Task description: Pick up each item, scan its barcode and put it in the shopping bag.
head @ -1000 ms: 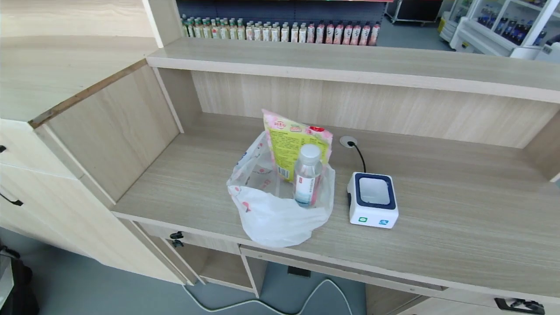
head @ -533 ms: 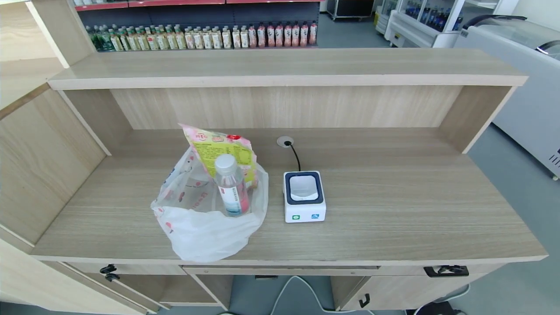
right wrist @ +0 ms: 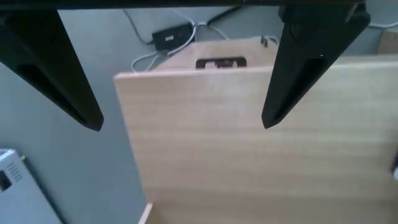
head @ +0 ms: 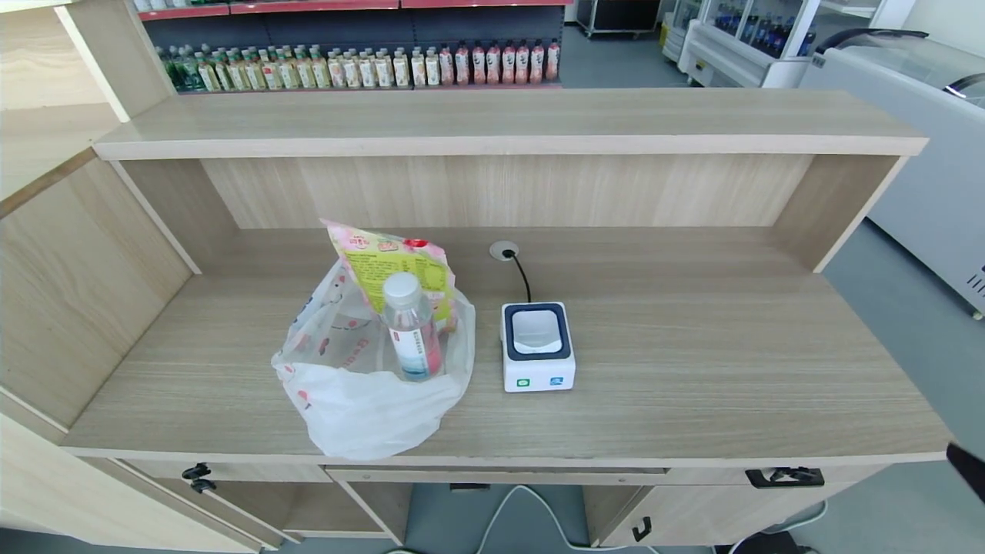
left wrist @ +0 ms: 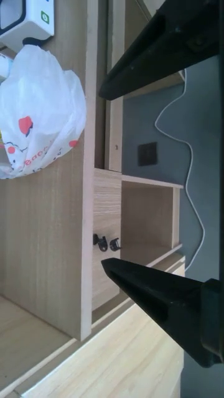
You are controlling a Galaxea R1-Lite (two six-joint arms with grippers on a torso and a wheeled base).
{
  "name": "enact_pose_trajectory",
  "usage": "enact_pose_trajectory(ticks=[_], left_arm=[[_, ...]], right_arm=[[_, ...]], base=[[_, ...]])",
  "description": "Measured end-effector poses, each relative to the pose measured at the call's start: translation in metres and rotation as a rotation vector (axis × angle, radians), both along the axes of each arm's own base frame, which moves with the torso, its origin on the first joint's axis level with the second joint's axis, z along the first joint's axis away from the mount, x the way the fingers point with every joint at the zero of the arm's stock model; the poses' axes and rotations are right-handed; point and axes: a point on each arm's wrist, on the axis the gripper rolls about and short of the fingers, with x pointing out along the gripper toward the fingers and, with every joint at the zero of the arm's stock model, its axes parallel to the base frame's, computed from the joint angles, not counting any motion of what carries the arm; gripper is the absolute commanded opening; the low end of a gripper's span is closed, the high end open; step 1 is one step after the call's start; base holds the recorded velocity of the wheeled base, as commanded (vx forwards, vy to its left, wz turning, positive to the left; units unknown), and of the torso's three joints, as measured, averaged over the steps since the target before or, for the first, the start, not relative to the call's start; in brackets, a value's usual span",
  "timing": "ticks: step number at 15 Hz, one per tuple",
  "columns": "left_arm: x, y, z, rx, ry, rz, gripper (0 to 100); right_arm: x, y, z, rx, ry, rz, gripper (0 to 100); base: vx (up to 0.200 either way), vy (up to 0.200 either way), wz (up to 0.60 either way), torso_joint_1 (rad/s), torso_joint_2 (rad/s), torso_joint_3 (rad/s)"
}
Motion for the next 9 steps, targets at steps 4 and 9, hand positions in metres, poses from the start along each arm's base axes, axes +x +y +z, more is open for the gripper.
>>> enact_pose_trajectory(ticks=[4,9], left_arm=[[0.000,0.000,0.000,0.000,0.000,0.000,100],[0.000,0.000,0.000,0.000,0.000,0.000,100]], right_arm=[[-0.056,0.014,-0.060,0.026,0.041,-0.054,100],[-0.072,0.014,-0.073,0.053,-0.046,-0.037,100]], base=[[0.000,0.000,0.00,0.000,0.00,0.000],[0.000,0.000,0.00,0.000,0.00,0.000]])
